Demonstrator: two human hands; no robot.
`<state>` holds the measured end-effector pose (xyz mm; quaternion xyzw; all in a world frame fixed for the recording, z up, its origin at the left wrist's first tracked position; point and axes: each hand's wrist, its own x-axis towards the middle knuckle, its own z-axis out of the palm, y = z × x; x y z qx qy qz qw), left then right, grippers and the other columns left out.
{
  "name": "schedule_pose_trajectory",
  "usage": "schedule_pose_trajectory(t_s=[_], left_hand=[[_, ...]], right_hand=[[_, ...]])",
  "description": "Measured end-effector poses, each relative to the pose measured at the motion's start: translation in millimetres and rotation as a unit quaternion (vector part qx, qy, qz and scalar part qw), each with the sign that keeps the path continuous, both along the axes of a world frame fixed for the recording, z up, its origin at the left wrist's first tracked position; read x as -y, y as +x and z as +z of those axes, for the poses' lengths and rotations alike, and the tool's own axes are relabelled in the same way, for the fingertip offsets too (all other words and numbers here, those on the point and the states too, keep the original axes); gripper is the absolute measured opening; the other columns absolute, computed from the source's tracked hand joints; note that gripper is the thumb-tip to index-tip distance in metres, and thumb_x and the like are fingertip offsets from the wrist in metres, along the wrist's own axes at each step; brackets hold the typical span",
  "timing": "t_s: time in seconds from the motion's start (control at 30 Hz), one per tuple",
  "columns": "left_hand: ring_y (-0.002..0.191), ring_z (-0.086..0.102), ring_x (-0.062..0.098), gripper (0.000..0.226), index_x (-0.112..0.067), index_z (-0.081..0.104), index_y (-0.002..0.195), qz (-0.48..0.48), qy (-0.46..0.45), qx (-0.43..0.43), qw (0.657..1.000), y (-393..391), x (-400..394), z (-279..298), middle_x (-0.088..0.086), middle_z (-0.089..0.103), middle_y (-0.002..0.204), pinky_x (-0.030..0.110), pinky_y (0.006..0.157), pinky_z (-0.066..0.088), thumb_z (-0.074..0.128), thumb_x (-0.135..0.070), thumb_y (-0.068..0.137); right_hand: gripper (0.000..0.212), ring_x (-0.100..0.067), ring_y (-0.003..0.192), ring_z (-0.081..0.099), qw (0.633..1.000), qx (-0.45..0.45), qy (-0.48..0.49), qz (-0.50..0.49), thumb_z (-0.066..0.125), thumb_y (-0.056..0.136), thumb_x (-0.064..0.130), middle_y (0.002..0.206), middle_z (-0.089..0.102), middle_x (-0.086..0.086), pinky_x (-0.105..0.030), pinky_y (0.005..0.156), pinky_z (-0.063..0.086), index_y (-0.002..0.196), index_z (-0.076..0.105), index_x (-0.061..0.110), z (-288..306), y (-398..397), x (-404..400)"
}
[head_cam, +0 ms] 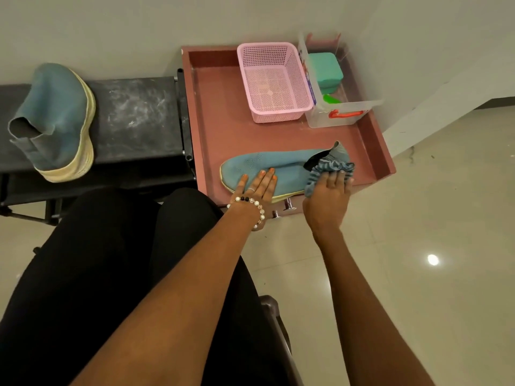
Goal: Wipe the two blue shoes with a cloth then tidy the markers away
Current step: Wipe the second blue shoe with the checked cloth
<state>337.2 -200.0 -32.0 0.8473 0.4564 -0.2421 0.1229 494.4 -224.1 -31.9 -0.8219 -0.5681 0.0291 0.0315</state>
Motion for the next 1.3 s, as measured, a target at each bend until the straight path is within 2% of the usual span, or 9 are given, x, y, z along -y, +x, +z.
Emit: schedule_pose_trajectory(t_s=[0.13, 0.33, 0.53, 0.73, 0.87, 1.0, 1.13, 1.23, 1.3], left_hand=[[0.143, -0.025, 0.022, 0.089, -0.006, -0.027, 0.144, 0.003, -0.014, -0.004, 1.000, 0, 0, 5, 0.007, -0.035, 0.152, 0.050, 0.115, -0.008, 0.041, -0.006, 0.087], [0.143, -0.024, 0.020, 0.089, -0.007, -0.027, 0.145, -0.003, -0.025, 0.001, 1.000, -3, -2, 7, 0.006, -0.034, 0.152, 0.051, 0.115, -0.009, 0.042, -0.009, 0.089], [0.143, -0.026, 0.022, 0.095, -0.007, -0.028, 0.145, 0.001, -0.024, -0.020, 1.000, 0, -3, 7, 0.007, -0.036, 0.151, 0.053, 0.115, -0.009, 0.046, -0.011, 0.085], [0.143, -0.026, 0.020, 0.095, -0.008, -0.028, 0.145, 0.000, -0.030, -0.012, 0.999, -1, -2, 7, 0.006, -0.036, 0.151, 0.053, 0.115, -0.010, 0.046, -0.008, 0.085], [0.143, -0.025, 0.020, 0.095, -0.009, -0.028, 0.145, 0.002, -0.035, -0.012, 0.999, -1, -3, 7, 0.005, -0.036, 0.152, 0.053, 0.115, -0.010, 0.046, -0.008, 0.086], [0.143, -0.026, 0.021, 0.096, -0.007, -0.027, 0.145, 0.003, -0.034, -0.027, 0.999, 1, -2, 10, 0.006, -0.036, 0.152, 0.054, 0.114, -0.010, 0.048, -0.009, 0.085], [0.142, -0.028, 0.026, 0.086, -0.005, -0.019, 0.148, -0.018, -0.051, -0.063, 0.997, 2, -2, 14, 0.011, -0.029, 0.154, 0.057, 0.114, -0.009, 0.043, -0.014, 0.089], [0.142, -0.028, 0.024, 0.092, -0.006, -0.022, 0.147, -0.006, -0.045, -0.047, 0.998, 3, 0, 12, 0.009, -0.035, 0.151, 0.057, 0.114, -0.009, 0.046, -0.009, 0.085], [0.142, -0.027, 0.022, 0.098, -0.007, -0.028, 0.144, 0.012, -0.032, -0.028, 0.999, 4, 0, 9, 0.007, -0.037, 0.151, 0.055, 0.115, -0.009, 0.048, -0.007, 0.083]], right_hand=[[0.049, -0.039, 0.089, 0.063, 0.987, -0.064, 0.038, 0.143, 0.028, 0.073, 0.021, 0.086, 0.067, -0.024, -0.051, 0.088, 0.049, 0.081, 0.067, -0.007, 16, -11, -8], [0.037, -0.031, 0.097, 0.065, 0.988, 0.027, 0.023, 0.150, 0.050, 0.072, 0.010, 0.103, 0.069, -0.017, -0.055, 0.110, 0.015, 0.104, 0.069, 0.005, 17, 60, 2], [0.039, -0.034, 0.080, 0.066, 0.988, -0.093, 0.092, 0.081, 0.040, 0.069, 0.013, 0.085, 0.070, -0.021, -0.045, 0.089, 0.049, 0.088, 0.069, -0.003, 5, -17, -3], [0.042, -0.024, 0.108, 0.062, 0.988, 0.018, 0.039, 0.151, 0.061, 0.077, 0.010, 0.113, 0.068, -0.010, -0.049, 0.113, 0.003, 0.118, 0.064, 0.012, 7, 23, 9], [0.033, -0.028, 0.105, 0.060, 0.996, 0.065, 0.037, 0.057, 0.059, 0.081, 0.011, 0.104, 0.067, -0.011, -0.049, 0.115, 0.004, 0.113, 0.062, 0.006, 3, 11, -1], [0.024, -0.040, 0.083, 0.061, 0.996, -0.073, 0.050, -0.007, 0.053, 0.072, 0.008, 0.081, 0.067, -0.023, -0.044, 0.090, 0.047, 0.089, 0.067, -0.003, 8, -33, -3], [0.019, -0.019, 0.057, 0.059, 0.953, -0.302, 0.003, 0.040, 0.045, 0.073, 0.008, 0.069, 0.063, -0.018, -0.020, 0.048, 0.038, 0.068, 0.063, 0.012, 42, -29, 3], [0.035, -0.022, 0.049, 0.060, 0.821, -0.551, 0.068, -0.135, 0.044, 0.078, -0.011, 0.064, 0.060, -0.014, -0.025, 0.042, 0.044, 0.058, 0.059, 0.014, 60, -1, 4], [0.029, -0.022, 0.053, 0.056, 0.818, -0.491, 0.203, -0.222, 0.045, 0.075, -0.008, 0.062, 0.057, -0.006, -0.022, 0.042, 0.040, 0.065, 0.063, 0.013, 69, 18, 5]])
